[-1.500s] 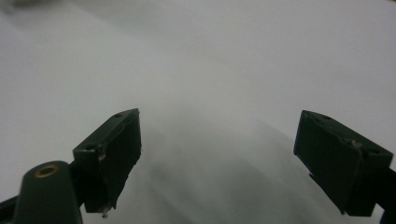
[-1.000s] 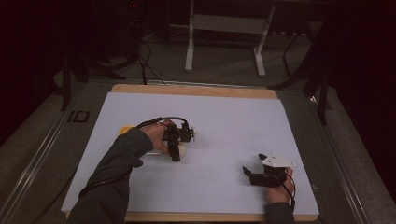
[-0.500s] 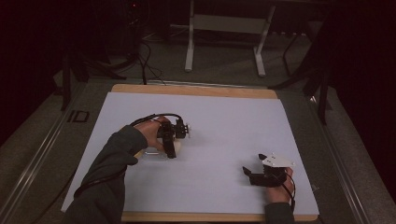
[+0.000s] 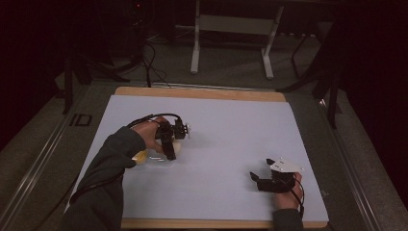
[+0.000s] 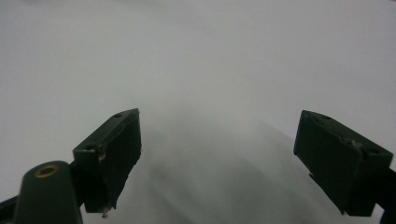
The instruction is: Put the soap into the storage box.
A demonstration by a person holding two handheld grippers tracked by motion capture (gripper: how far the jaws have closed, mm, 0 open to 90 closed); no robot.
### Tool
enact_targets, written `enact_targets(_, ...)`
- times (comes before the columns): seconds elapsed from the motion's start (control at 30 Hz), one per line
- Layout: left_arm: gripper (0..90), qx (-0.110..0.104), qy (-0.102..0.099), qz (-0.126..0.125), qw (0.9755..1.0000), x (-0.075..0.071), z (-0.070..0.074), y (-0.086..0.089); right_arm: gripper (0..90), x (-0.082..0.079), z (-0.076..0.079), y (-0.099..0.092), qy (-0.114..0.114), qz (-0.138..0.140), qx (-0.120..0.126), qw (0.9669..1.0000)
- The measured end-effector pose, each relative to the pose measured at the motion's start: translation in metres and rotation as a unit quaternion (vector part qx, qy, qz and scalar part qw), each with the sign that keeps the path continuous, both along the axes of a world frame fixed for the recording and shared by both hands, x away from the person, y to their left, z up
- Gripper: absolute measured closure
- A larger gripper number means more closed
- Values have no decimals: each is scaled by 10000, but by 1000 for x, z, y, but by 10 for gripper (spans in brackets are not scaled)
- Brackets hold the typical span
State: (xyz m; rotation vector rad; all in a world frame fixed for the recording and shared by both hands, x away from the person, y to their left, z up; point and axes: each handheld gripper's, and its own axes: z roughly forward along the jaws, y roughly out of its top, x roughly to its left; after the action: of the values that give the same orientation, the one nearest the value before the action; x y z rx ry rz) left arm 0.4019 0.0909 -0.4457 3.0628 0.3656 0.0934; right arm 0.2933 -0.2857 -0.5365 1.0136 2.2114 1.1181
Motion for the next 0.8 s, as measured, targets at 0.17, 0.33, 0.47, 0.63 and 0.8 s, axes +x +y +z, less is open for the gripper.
enact_targets(0.17, 230, -5, -70, 108, 9999, 1, 3, 8, 148, 0, 0, 0, 0, -1, 0, 10000)
enact_targets(0.33, 230, -22, -77, 187, 9998, 3, 5, 14, 148, 0, 0, 0, -1, -2, -2, 10000)
enact_targets(0.47, 230, 36, -59, 285, 9996, 5, 7, 20, 148, 0, 0, 0, -6, -3, 5, 10000)
enact_targets(0.63, 230, 24, -69, 334, 9994, 6, 9, 25, 148, 0, 0, 0, -11, -2, 2, 10000)
enact_targets(0.8, 230, 69, -76, 397, 9992, 8, 11, 28, 148, 0, 0, 0, -13, -2, 3, 10000)
